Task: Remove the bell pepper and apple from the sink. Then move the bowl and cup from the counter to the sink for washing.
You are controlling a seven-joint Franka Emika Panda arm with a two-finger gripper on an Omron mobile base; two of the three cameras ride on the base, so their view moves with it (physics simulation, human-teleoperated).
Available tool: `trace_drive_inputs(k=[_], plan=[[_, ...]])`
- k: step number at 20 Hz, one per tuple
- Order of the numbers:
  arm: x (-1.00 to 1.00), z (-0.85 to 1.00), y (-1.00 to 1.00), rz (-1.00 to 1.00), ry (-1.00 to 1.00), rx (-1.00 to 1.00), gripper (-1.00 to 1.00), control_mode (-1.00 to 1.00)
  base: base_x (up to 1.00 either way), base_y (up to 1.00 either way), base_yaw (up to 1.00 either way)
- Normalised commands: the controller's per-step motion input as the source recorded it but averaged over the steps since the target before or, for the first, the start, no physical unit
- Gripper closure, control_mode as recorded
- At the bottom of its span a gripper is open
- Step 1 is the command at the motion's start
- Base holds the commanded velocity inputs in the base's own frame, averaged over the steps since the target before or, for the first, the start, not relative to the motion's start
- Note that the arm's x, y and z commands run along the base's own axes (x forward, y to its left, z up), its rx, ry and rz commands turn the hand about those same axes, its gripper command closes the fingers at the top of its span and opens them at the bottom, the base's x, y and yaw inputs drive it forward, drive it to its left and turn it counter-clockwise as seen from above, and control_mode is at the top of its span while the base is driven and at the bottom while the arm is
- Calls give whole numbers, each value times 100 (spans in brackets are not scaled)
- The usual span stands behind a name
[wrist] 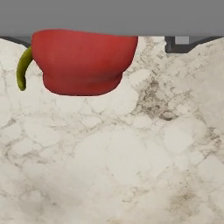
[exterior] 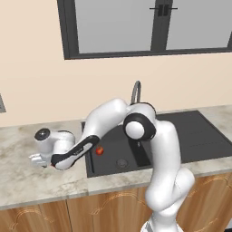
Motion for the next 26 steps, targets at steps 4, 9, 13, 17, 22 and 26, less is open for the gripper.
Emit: trace_drive_inputs(k=[4,9,13,17,22,26], plan=[[2,16,-7,-9,2,-7,-100,-100,0,0,0],[-2,27,-19,-8,6,-2,-100,-100,0,0,0],[-9,28,-27,-8,8,0,-100,-100,0,0,0],[-11,31,-37,-5,5,0,-100,-100,0,0,0],[-14,34,-41,-2,1,0,-100,-100,0,0,0],[-17,40,-40,0,0,0,-100,-100,0,0,0]])
